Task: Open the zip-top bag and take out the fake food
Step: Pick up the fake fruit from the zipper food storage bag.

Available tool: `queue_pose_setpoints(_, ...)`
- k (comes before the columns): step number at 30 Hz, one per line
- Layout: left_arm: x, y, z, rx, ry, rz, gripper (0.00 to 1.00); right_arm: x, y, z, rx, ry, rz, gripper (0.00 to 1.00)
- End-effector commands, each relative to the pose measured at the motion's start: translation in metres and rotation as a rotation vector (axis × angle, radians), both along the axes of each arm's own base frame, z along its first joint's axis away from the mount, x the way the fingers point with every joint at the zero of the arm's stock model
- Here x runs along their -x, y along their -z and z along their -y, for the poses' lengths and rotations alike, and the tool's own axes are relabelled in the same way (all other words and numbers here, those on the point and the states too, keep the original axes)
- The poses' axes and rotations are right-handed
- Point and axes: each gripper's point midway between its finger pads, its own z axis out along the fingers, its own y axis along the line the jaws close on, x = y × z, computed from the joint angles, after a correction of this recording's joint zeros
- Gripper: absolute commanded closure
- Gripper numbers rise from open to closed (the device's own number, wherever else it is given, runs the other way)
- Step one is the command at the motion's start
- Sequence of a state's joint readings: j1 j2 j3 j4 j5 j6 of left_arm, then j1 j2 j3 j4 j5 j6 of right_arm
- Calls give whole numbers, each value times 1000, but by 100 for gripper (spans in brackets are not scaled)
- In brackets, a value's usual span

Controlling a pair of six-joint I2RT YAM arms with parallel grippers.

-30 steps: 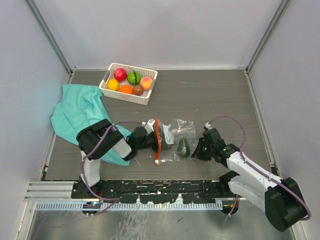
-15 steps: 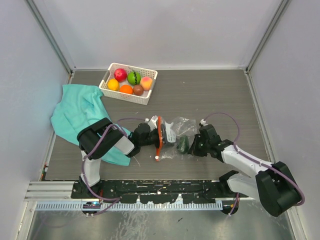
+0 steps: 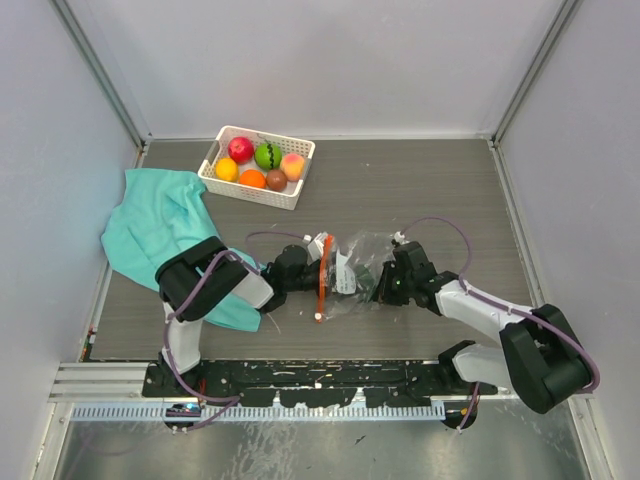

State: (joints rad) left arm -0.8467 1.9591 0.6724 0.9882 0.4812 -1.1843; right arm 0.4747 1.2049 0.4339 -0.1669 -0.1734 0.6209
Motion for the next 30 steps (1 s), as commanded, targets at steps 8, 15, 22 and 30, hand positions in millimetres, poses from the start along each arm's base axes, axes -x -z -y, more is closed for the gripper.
queue_pose_setpoints(8,-4,-2,-9,-130,-39,61,35,-21,-51,-33,-196,-85,198,77)
queue_pose_setpoints(15,-12,9,-20,-150,-100,9,38,-17,-76,-21,-199,-82,302,56)
queue_pose_setpoints(22,-13,14,-23,-165,-115,-7,48,-27,-95,-11,-179,-55,396,53)
queue_pose_setpoints(30,-13,14,-24,-169,-111,-8,48,-55,-81,-4,-106,22,385,73)
